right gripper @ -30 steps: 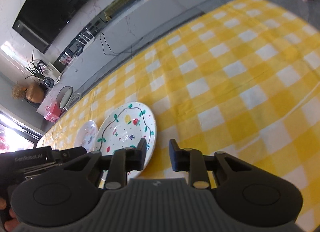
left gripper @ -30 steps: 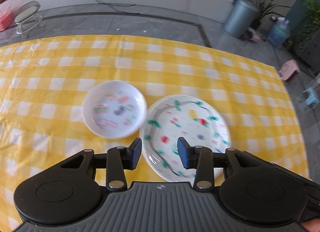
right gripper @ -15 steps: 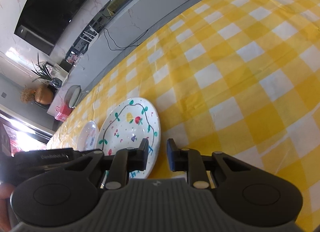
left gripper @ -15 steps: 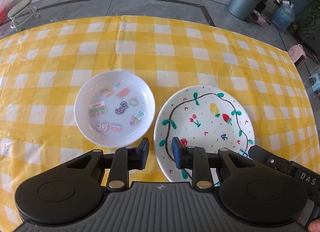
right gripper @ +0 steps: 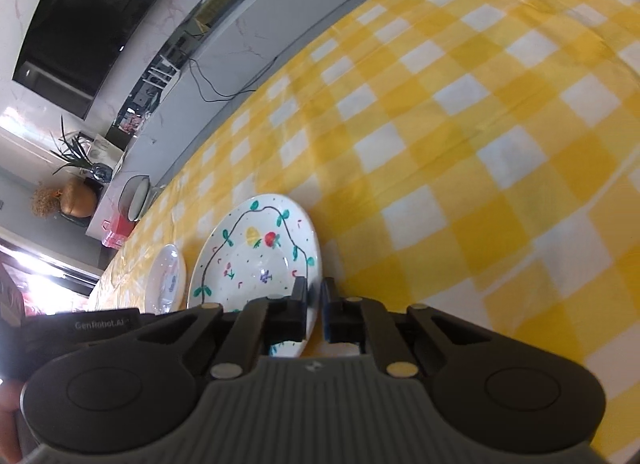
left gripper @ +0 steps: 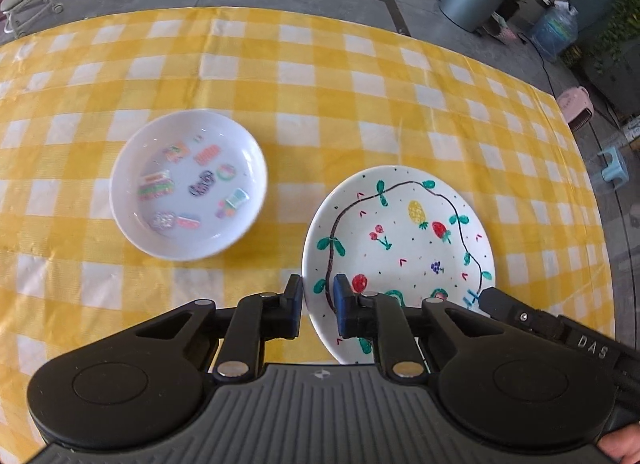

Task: Organize plates and bowls
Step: 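Lift the Fruity plate and carry it toward the glass plate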

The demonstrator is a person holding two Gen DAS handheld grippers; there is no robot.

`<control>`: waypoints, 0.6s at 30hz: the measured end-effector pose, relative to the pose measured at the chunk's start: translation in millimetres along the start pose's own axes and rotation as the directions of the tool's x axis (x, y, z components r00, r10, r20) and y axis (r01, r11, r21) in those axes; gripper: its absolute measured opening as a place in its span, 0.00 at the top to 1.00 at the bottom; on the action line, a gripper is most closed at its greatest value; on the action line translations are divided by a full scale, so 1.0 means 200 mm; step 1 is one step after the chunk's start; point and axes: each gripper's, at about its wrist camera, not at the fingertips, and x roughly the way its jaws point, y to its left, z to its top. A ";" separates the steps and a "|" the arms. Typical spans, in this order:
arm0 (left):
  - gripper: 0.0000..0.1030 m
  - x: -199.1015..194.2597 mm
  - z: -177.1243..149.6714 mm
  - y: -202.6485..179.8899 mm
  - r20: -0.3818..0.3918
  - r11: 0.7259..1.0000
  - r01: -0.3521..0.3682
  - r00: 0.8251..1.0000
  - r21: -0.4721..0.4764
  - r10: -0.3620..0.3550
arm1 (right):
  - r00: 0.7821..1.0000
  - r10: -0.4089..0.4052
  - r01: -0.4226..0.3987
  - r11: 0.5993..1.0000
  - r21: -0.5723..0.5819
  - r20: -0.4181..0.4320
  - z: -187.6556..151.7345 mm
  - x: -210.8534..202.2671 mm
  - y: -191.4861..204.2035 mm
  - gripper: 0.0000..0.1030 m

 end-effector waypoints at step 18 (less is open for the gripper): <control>0.80 0.03 0.04 0.02 0.048 0.999 0.026 0.998 0.035 -0.028 | 0.992 0.127 -0.127 0.983 0.133 0.009 0.00 0.02 -0.13 0.97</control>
